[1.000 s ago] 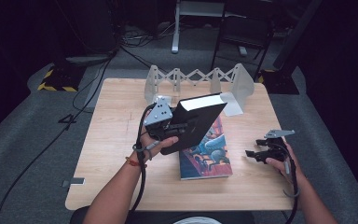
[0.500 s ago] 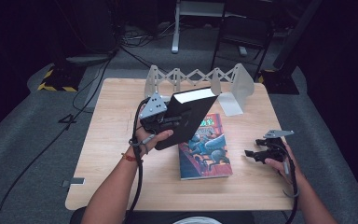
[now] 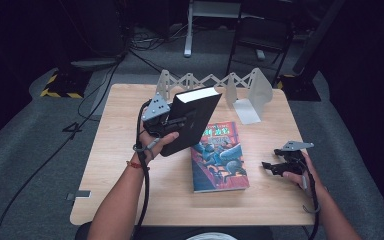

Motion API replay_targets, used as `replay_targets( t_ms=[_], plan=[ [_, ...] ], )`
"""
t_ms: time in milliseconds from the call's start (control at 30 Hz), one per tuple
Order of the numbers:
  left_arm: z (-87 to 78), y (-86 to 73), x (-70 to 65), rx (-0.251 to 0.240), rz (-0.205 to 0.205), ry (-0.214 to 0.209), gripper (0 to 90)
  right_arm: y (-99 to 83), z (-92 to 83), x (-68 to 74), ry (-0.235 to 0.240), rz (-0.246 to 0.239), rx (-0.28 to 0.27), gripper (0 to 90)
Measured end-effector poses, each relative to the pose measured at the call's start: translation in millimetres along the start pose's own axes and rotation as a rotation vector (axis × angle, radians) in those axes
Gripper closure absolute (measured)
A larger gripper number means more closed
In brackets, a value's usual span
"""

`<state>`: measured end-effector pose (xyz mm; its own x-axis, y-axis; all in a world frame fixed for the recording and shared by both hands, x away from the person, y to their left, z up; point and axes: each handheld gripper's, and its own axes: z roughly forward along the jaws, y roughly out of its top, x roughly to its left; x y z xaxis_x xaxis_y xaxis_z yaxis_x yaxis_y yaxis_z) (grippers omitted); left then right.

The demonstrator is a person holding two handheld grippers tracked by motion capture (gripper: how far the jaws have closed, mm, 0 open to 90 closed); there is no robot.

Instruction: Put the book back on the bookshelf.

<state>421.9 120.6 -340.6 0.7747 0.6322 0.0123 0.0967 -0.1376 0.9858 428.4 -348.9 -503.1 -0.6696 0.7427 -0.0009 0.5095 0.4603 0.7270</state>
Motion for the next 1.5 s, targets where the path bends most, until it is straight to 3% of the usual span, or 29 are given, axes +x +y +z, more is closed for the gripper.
replay_targets(
  t_ms=[300,700,1000,1167,1500],
  plan=[
    [-0.8,-1.4,18.9,-0.007,-0.036,0.058,52.8,-0.6,0.4,0.7,-0.006,0.000,-0.006,16.1],
    [2.2,1.7,33.4,0.005,-0.043,0.102,52.8,-1.1,0.4,0.7,-0.006,0.000,-0.009,16.2],
    [2.4,-2.8,56.5,0.039,-0.065,0.178,52.8,-1.2,0.5,1.0,-0.007,0.002,-0.011,16.1],
    [1.2,-2.8,66.5,0.031,-0.078,0.210,52.8,-1.3,0.4,0.9,-0.006,0.002,-0.010,16.1],
    [9.0,-0.2,80.9,0.041,-0.071,0.270,52.8,-1.4,0.4,1.1,-0.007,0.004,-0.012,16.1]
  ],
)
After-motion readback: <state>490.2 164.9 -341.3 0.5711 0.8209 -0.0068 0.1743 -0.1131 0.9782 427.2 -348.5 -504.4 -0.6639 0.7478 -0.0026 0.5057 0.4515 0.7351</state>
